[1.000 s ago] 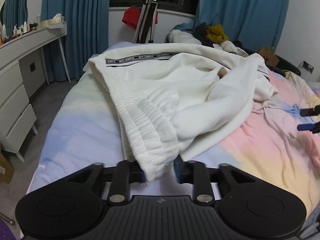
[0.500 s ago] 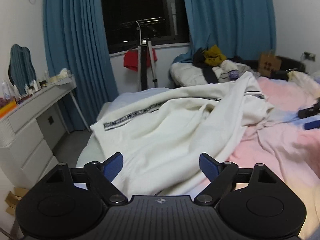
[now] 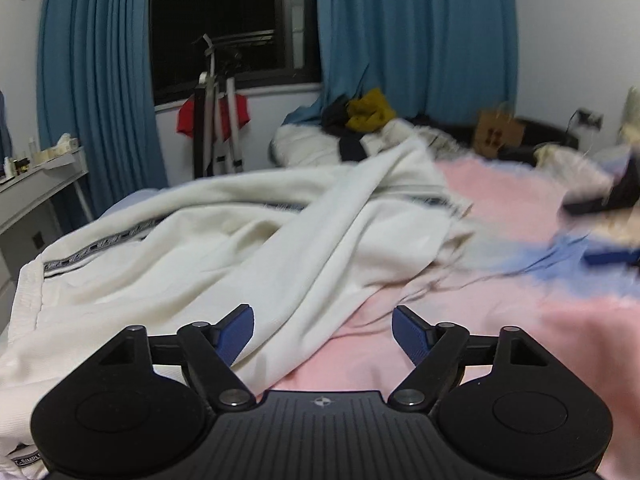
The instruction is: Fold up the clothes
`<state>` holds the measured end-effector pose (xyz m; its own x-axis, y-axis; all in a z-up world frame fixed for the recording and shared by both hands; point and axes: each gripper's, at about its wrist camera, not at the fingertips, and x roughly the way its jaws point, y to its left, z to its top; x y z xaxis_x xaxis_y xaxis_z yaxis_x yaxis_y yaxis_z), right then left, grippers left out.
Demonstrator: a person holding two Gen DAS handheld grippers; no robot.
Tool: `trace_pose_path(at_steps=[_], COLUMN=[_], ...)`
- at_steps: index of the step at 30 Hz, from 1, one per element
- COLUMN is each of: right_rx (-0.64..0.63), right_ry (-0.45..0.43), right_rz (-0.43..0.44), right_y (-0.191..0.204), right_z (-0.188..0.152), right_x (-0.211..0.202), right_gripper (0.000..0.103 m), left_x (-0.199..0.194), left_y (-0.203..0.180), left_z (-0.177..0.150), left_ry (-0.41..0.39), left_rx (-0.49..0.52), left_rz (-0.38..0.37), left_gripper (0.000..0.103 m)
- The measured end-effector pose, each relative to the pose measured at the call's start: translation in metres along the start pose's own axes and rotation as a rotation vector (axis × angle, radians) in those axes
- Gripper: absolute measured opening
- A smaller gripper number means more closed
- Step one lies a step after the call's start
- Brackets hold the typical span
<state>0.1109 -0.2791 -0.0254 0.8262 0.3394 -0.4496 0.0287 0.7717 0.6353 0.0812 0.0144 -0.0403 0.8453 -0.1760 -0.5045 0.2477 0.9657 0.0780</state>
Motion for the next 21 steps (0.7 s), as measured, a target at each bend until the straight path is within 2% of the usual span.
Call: trace_pose_path(at_steps=[2, 5, 8, 9, 11, 15, 18, 20, 21], right_rx=[0.051, 0.13, 0.166, 0.171, 0.172, 0.165, 0.133, 0.133, 0.14], right_ry=[-0.012, -0.024, -0.029, -0.028, -0.023, -0.016, -0.014, 0.0, 0.018], right_rz=[-0.012, -0.047, -0.116, -0.14, -0.199, -0.305, -0.343, -0.367, -0.37], right_y=[-0.006, -0.02, -0.03, -0.033, -0.04, -0.053, -0.059, -0.063, -0.064], right_z=[0.026, 0.07, 0.115, 0.129, 0.154, 0.188, 0.201, 0.204, 0.204], right_x=[0.011, 0.041, 0.085, 0.101, 0.136, 0.202, 0.246, 0.272, 0.285], right_gripper=[0.082, 0.082, 0.081, 0.08, 0.073, 0.067, 0.066, 0.06, 0.053], left_x=[0.013, 0.028, 0.036, 0.04, 0.052, 0.079, 0.088, 0.093, 0.097], left_y=[0.008, 0.022, 0.032, 0.033, 0.034, 0.043, 0.048, 0.05, 0.051], left_z=[-0.006, -0.008, -0.006, -0.005, -0.007, -0.015, -0.017, -0.02, -0.021], left_ry=[0.018, 0.011, 0.007, 0.005, 0.002, 0.042, 0.021, -0.004, -0.002], left_rx=[-0.019, -0.03, -0.049, -0.037, 0.029, 0.015, 0.001, -0.002, -0.011], left_rz=[0.023, 0.095, 0.082, 0.072, 0.074, 0.057, 0.035, 0.018, 0.01], left_gripper=[0.075, 0.077, 0.08, 0.082, 0.083, 0.072, 0.066, 0.061, 0.053])
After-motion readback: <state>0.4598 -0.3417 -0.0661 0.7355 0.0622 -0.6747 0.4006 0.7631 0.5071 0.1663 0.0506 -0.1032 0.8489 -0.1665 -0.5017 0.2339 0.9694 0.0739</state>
